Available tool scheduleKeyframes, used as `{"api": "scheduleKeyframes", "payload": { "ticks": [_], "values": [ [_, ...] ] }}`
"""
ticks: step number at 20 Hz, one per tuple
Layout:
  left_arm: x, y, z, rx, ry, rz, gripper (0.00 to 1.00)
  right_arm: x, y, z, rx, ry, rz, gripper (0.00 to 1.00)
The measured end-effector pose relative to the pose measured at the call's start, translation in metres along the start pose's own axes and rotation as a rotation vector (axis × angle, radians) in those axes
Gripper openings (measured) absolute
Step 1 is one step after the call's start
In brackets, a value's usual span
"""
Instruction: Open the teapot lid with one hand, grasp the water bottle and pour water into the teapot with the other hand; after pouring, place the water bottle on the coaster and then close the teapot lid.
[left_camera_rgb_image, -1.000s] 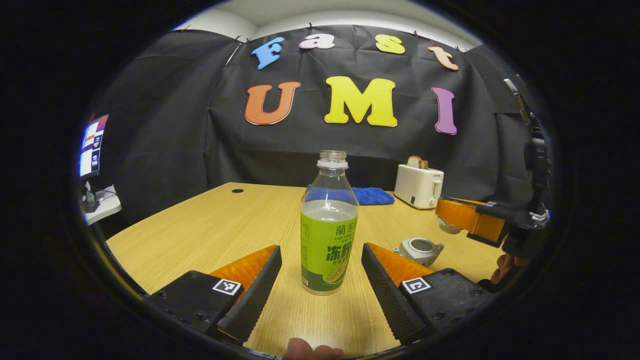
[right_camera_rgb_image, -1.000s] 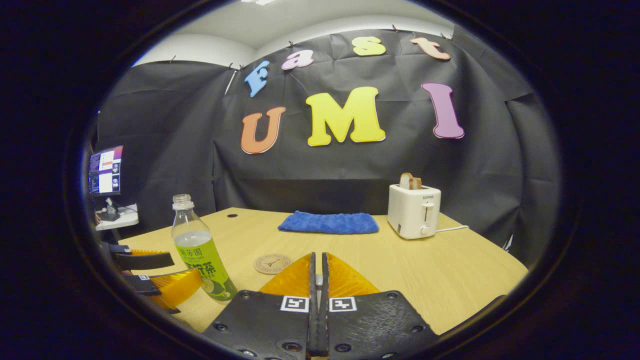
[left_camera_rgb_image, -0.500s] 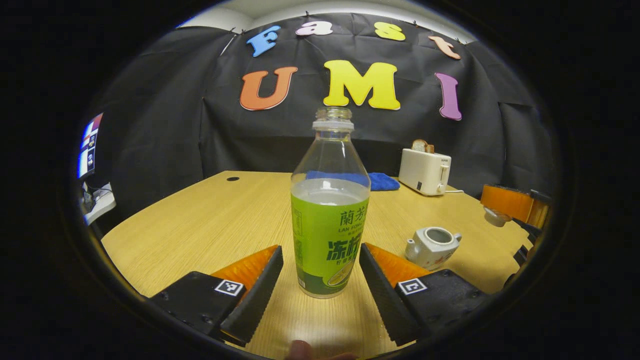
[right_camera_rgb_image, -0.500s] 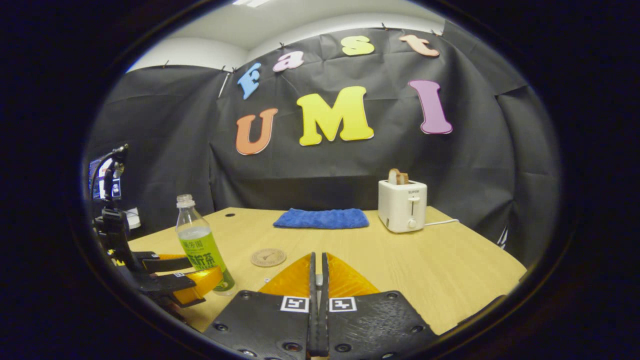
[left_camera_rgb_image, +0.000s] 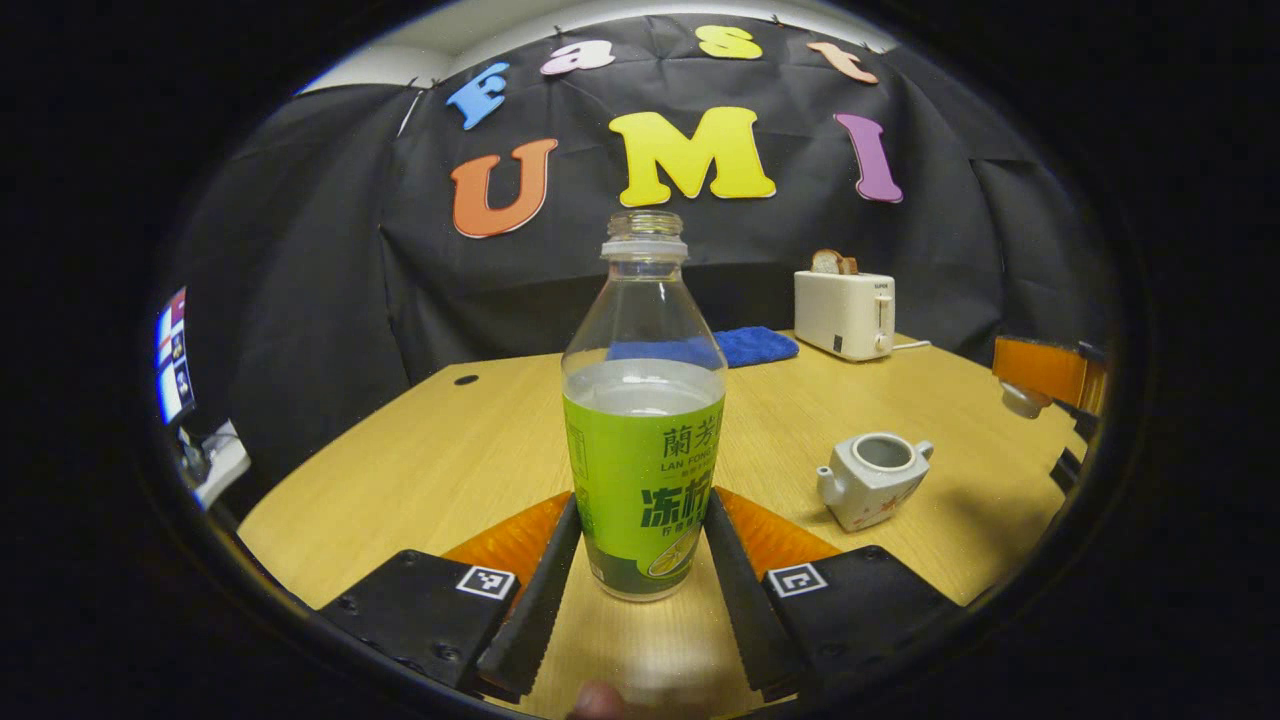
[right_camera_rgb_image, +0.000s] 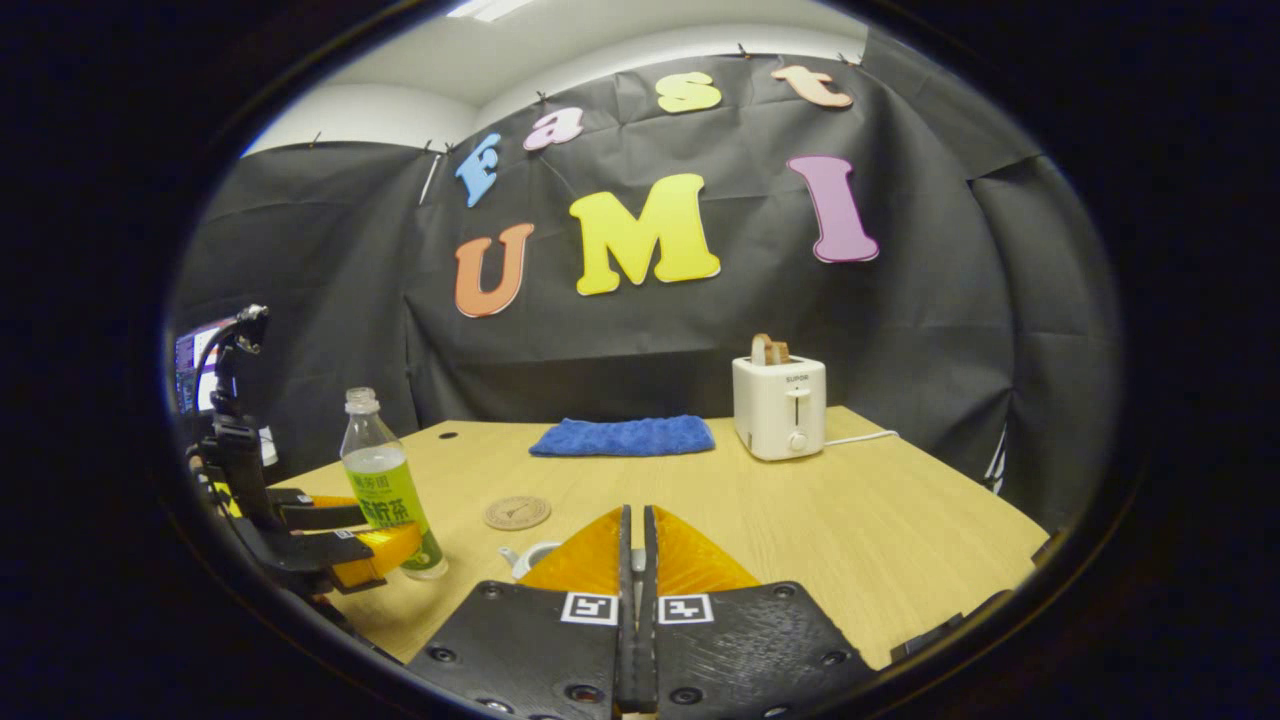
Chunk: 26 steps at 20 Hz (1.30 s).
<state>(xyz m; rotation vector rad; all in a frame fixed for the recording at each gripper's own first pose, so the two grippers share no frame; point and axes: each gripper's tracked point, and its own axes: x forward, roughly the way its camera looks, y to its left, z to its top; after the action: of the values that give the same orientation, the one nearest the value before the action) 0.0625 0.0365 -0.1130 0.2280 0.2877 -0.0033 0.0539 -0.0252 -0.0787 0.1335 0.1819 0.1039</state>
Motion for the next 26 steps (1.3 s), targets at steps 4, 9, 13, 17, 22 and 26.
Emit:
{"api": "scheduleKeyframes", "payload": {
  "ticks": [4,9,13,17,22,26],
  "values": [
    [-0.003,0.027,0.014,0.267,0.017,0.116,0.75,-0.005,-0.009,0.002,0.005,-0.002,0.005,0.0],
    [-0.007,0.037,0.037,0.583,0.033,0.172,0.74,-0.011,-0.024,0.002,0.01,-0.005,0.001,0.0],
    [-0.008,0.042,0.055,0.809,0.039,0.224,0.74,-0.016,-0.037,0.0,0.017,-0.004,-0.001,0.0],
    [-0.005,0.04,0.05,1.06,0.069,0.24,0.74,-0.018,-0.049,-0.002,0.03,0.0,-0.007,0.0],
    [-0.001,0.027,0.043,1.274,0.106,0.205,0.73,-0.022,-0.061,-0.008,0.033,0.007,-0.014,0.0],
    [0.003,0.025,0.049,1.422,0.155,0.192,0.74,-0.026,-0.069,-0.011,0.045,0.006,-0.022,0.0]
  ]
}}
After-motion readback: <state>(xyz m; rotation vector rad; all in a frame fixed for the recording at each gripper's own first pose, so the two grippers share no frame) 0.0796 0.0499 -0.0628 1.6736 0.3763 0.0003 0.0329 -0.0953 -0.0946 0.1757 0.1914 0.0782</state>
